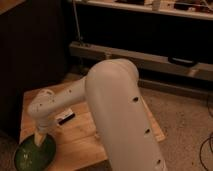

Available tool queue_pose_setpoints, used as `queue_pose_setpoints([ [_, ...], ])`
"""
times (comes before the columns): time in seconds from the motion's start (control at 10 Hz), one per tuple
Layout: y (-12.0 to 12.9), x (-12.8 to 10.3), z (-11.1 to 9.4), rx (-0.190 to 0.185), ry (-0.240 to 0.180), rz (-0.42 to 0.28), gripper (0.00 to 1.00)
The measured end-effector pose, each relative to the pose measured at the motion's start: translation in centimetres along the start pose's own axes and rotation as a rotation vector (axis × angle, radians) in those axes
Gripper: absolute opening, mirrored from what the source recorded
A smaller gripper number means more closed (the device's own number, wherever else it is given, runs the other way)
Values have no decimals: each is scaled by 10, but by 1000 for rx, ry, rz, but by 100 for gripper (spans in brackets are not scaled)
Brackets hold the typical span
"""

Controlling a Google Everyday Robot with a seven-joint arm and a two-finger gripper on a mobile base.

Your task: Pick up the ceramic bowl

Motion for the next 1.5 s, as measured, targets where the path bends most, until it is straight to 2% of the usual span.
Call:
queue_pose_setpoints([
  [0.1,3,0,1,-21,1,-9,49],
  [0.2,7,1,5,-56,6,-20,35],
  [0.4,12,1,12,-84,28,-37,19],
  [0.5,16,0,20,-93,61,-53,7],
  [0.6,19,1,27,-101,88,-63,1],
  [0.8,20,3,36,-137,113,-71,0],
  [0.9,17,7,34,-184,85,-69,0],
  [1.1,7,16,20,-253,4,-70,0],
  [1.5,8,14,15,-261,-8,-69,0],
])
